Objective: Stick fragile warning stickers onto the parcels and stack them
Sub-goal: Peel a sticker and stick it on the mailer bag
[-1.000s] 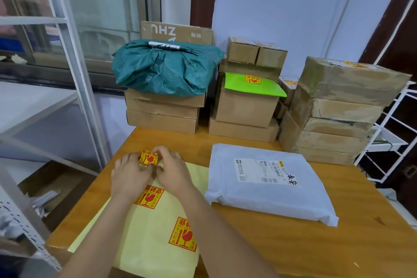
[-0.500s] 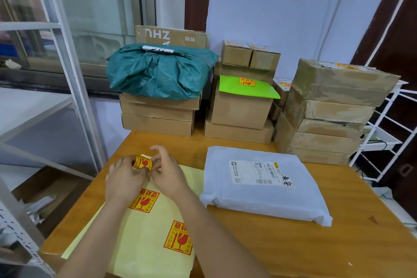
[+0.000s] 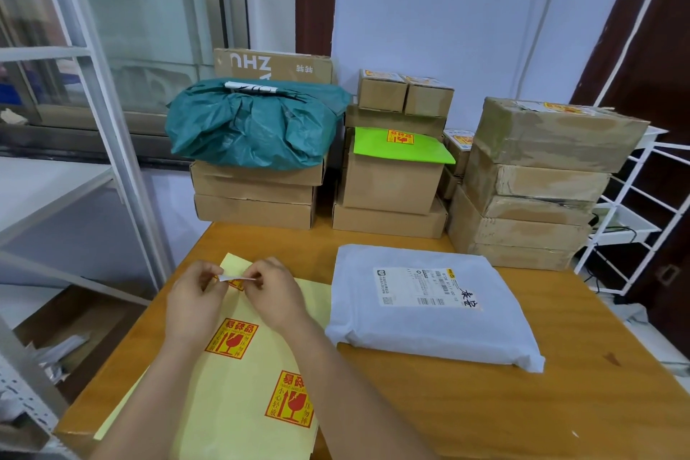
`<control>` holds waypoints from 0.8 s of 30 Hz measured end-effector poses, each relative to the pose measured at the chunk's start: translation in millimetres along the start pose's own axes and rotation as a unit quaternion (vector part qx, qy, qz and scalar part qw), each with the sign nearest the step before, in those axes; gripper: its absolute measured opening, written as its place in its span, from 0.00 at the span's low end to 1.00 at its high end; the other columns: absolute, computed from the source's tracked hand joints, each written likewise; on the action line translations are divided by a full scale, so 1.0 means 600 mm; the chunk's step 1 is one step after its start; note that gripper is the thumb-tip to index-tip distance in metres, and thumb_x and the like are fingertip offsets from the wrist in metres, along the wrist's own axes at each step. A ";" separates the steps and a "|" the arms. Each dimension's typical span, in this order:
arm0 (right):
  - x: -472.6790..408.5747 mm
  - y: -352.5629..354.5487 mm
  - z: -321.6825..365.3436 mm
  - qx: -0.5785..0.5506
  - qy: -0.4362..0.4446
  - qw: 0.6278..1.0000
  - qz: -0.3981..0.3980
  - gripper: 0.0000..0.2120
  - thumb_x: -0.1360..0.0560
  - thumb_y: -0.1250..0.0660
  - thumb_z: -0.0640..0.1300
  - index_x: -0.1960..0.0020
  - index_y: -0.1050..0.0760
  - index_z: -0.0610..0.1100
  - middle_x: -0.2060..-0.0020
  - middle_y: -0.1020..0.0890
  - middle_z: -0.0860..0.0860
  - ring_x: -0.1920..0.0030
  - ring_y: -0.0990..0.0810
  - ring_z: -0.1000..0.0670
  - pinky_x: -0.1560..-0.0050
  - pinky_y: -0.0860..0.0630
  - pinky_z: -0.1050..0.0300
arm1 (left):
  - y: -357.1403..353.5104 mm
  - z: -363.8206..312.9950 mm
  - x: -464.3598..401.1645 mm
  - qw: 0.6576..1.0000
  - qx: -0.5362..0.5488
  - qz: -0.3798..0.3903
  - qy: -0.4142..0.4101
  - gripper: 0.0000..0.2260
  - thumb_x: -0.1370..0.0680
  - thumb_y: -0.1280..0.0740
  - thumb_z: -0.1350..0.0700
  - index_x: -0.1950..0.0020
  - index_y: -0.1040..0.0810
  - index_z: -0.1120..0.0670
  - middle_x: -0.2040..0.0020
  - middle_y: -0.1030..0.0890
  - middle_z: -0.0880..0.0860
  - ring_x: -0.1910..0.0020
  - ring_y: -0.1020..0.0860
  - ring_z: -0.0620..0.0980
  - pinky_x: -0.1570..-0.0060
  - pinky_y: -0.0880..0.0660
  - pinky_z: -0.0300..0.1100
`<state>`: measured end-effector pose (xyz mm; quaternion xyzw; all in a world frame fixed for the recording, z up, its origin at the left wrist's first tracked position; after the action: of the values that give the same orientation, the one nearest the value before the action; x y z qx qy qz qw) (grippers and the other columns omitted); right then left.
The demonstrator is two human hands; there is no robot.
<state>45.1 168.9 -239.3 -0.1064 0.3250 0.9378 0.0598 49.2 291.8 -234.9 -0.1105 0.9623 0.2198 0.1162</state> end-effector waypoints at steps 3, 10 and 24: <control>0.000 0.001 0.003 0.017 0.006 1.000 0.005 0.09 0.22 0.38 0.44 0.45 0.24 0.42 0.48 0.24 0.47 0.49 0.25 0.46 0.53 0.25 0.49 | -0.001 -0.006 0.003 1.000 0.000 0.004 -0.009 0.05 0.23 0.35 0.64 0.49 0.24 0.57 0.51 0.22 0.51 0.49 0.26 0.50 0.50 0.32 0.44; 0.006 0.009 0.009 -0.011 -0.044 0.999 0.015 0.08 0.21 0.42 0.45 0.52 0.30 0.40 0.56 0.22 0.43 0.58 0.25 0.43 0.62 0.30 0.49 | -0.005 -0.004 0.001 0.999 -0.045 0.018 0.020 0.17 0.23 0.35 0.60 0.34 0.28 0.54 0.42 0.22 0.56 0.46 0.24 0.55 0.52 0.28 0.48; 0.042 0.104 0.075 -0.073 -0.017 0.997 -0.021 0.12 0.21 0.40 0.41 0.39 0.29 0.39 0.42 0.27 0.42 0.44 0.27 0.43 0.45 0.29 0.49 | 0.004 -0.066 0.018 0.991 -0.121 -0.012 -0.053 0.14 0.24 0.36 0.65 0.38 0.25 0.63 0.39 0.23 0.62 0.38 0.28 0.62 0.38 0.33 0.57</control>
<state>2.2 149.5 -173.7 -0.1016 0.2520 0.9593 0.0765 31.3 274.5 -202.5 -0.1231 0.9199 0.3384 0.1553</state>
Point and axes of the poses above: each hand's wrist, its own x-axis away from the middle knuckle, its own y-axis out of the back of the hand, z = x × y, the point moved 1 cm from there along -x, towards the middle knuckle
